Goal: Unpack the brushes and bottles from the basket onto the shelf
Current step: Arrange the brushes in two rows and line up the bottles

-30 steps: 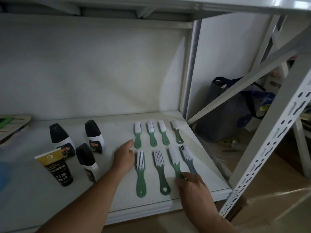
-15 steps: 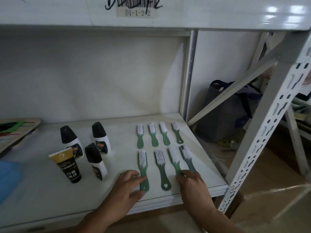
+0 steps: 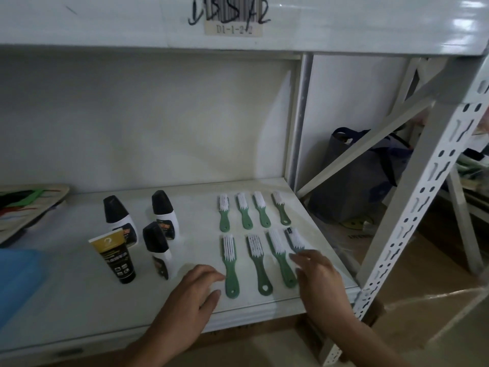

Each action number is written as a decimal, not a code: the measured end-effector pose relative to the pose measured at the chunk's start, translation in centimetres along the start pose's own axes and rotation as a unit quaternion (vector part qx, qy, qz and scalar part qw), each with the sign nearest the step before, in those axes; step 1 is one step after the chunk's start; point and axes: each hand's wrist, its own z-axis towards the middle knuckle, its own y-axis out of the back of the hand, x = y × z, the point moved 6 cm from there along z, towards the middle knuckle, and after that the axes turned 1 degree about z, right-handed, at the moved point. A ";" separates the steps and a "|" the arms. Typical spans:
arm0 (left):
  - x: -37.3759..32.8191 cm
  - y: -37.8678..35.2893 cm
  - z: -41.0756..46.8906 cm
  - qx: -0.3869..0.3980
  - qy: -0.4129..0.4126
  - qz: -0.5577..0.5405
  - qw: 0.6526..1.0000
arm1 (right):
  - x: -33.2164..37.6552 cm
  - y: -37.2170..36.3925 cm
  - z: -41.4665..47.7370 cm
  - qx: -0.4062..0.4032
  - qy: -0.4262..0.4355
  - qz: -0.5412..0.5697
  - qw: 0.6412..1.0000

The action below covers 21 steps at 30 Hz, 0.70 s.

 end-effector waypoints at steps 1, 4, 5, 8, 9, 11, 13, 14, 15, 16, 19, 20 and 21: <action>-0.1 1.5 -0.7 -0.012 0.010 0.001 1.000 | 0.0 0.8 0.1 -0.020 -0.013 0.030 0.999; 3.0 6.8 -4.2 -0.052 0.117 0.006 0.992 | 1.5 1.6 0.3 -0.036 -0.031 0.102 0.994; 4.8 8.6 -5.5 -0.070 0.159 0.011 0.985 | 2.6 1.2 0.3 -0.027 -0.026 0.118 0.992; 11.0 13.0 -8.1 -0.152 0.280 0.014 0.948 | 6.8 -0.9 0.8 0.006 0.005 0.167 0.986; 12.9 13.7 -8.5 -0.177 0.312 0.000 0.934 | 8.3 -2.0 1.1 0.021 0.010 0.188 0.982; 15.5 13.8 -8.2 -0.184 0.340 -0.046 0.921 | 11.4 -4.7 1.8 0.070 0.002 0.234 0.970; 16.7 13.3 -7.3 -0.173 0.324 -0.089 0.926 | 14.5 -7.7 2.6 0.127 -0.003 0.248 0.960; 16.9 13.1 -6.8 -0.168 0.313 -0.105 0.929 | 16.0 -9.1 2.9 0.151 -0.004 0.248 0.957; 17.1 12.9 -6.2 -0.164 0.305 -0.123 0.930 | 17.2 -10.4 3.4 0.169 -0.007 0.252 0.953; 17.2 12.6 -5.7 -0.159 0.295 -0.144 0.931 | 18.2 -11.5 3.9 0.183 -0.011 0.259 0.948; 17.1 11.9 -4.1 -0.144 0.252 -0.200 0.936 | 20.0 -13.6 5.2 0.203 -0.025 0.284 0.937; 16.9 11.7 -3.6 -0.136 0.238 -0.206 0.939 | 20.3 -14.1 5.6 0.203 -0.024 0.287 0.936; 16.9 11.5 -3.3 -0.129 0.230 -0.211 0.941 | 20.4 -14.4 5.9 0.202 -0.017 0.281 0.938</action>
